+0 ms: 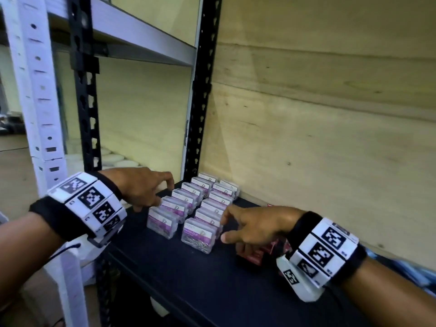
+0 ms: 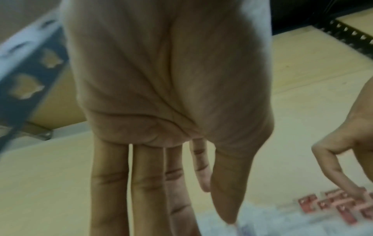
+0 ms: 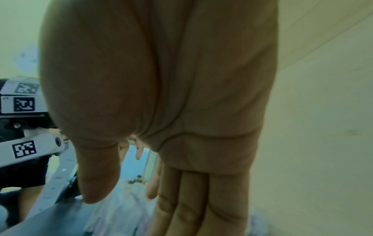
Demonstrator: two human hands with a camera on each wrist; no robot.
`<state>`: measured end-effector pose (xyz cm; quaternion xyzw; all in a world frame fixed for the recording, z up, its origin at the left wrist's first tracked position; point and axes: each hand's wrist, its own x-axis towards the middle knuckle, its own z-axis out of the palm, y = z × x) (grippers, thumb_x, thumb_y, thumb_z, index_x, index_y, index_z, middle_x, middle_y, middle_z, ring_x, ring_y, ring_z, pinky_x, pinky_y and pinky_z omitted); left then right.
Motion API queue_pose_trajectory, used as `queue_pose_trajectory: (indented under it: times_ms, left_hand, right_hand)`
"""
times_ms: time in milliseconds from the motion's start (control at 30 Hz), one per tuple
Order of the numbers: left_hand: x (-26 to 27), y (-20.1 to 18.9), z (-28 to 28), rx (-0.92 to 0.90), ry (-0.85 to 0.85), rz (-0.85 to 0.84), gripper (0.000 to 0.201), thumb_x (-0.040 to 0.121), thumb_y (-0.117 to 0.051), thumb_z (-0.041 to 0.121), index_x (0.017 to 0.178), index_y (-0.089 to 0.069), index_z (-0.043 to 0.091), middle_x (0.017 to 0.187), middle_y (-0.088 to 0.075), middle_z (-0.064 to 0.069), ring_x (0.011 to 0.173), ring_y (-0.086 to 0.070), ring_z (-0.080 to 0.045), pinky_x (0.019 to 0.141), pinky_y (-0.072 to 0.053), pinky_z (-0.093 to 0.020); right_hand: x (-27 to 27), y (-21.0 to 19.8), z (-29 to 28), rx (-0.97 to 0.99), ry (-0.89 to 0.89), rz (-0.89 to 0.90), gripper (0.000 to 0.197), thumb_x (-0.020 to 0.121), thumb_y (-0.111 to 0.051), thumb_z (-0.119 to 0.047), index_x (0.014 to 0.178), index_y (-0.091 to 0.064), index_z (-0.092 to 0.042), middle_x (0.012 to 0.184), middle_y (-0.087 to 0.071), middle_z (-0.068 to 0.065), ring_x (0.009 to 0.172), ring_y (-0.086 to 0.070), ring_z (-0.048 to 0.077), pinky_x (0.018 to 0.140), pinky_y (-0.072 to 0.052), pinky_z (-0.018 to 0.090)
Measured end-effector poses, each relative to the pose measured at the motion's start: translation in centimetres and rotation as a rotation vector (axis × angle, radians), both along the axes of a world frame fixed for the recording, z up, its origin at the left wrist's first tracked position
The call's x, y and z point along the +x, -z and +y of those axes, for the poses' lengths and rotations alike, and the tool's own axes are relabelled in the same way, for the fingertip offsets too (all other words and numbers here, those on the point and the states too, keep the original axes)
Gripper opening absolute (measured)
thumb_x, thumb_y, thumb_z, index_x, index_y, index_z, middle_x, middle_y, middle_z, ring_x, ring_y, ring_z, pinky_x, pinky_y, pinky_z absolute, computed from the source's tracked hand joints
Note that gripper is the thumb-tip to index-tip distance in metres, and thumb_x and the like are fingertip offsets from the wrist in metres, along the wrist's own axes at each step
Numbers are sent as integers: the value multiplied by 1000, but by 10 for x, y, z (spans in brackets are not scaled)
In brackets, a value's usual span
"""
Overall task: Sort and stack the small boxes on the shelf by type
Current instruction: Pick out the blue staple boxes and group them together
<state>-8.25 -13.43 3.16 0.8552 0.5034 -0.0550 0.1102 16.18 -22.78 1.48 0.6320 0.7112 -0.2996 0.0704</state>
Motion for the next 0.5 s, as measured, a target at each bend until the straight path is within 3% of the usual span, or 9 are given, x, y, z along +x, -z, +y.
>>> queue_pose_trajectory:
  times_ms: [100, 167, 300, 400, 500]
  left_hand:
    - [37, -18, -1, 15, 82, -29, 29, 94, -58, 35, 119, -45, 41, 90, -72, 6, 75, -70, -14, 81, -56, -37]
    - [65, -23, -4, 26, 150, -21, 29, 93, -58, 39, 119, -46, 43, 94, -71, 8, 78, -69, -15, 82, -57, -42]
    - [139, -27, -17, 72, 326, 46, 28, 93, -56, 40, 120, -49, 43, 96, -70, 12, 86, -65, -11, 89, -51, -36]
    - [192, -27, -24, 61, 433, 50, 25, 95, -57, 39, 120, -53, 37, 98, -66, 14, 89, -59, -10, 85, -46, -30]
    - [240, -25, -28, 53, 527, 60, 24, 96, -56, 37, 120, -57, 33, 99, -63, 11, 89, -57, -11, 84, -45, -30]
  right_hand:
    - [41, -10, -13, 49, 62, -16, 32, 99, -56, -38, 121, -51, -17, 91, -72, 1, 78, -68, 16, 84, -55, 38]
    - [71, -18, -21, 79, 103, -51, 29, 97, -59, -38, 118, -56, -18, 93, -73, -1, 79, -68, 14, 81, -55, 33]
    - [138, -28, -38, 140, 227, -144, 25, 95, -61, -38, 113, -59, -20, 91, -73, 1, 72, -64, 13, 71, -50, 26]
    - [181, -28, -51, 156, 299, -216, 24, 95, -62, -36, 111, -61, -19, 82, -71, -1, 66, -60, 13, 67, -49, 23]
    - [212, -24, -62, 130, 332, -272, 20, 93, -65, -33, 107, -66, -20, 83, -71, -5, 68, -59, 11, 71, -49, 24]
